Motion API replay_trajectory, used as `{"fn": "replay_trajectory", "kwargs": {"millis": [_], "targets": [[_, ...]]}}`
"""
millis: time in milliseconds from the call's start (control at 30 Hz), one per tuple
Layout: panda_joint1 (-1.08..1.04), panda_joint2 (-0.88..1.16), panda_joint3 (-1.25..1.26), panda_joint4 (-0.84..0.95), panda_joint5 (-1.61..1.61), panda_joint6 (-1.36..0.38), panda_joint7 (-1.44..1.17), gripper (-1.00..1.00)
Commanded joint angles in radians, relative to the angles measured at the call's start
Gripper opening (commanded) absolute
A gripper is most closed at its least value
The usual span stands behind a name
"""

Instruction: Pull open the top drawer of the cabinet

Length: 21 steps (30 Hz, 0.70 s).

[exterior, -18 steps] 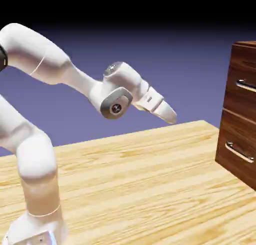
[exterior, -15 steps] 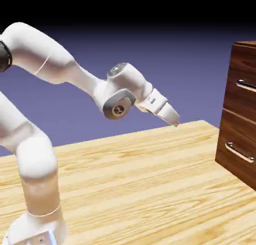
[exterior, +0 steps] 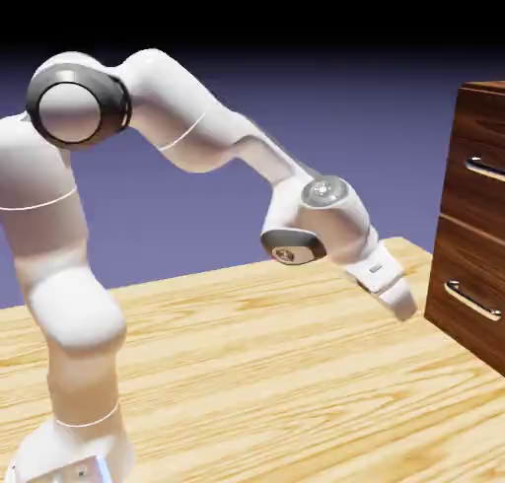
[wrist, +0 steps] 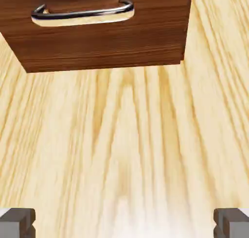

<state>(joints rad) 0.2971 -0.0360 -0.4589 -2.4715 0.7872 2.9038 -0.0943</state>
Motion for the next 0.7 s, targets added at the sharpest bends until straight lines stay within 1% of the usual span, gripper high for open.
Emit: {"fn": "replay_trajectory", "kwargs": {"millis": [0,667], "targets": [[0.017,0.028,-0.024,0.018,0.041,-0.007,-0.044,1.0],[0.316,0.584,-0.502,0.37,0.861,-0.146,-0.913,1.0]]}}
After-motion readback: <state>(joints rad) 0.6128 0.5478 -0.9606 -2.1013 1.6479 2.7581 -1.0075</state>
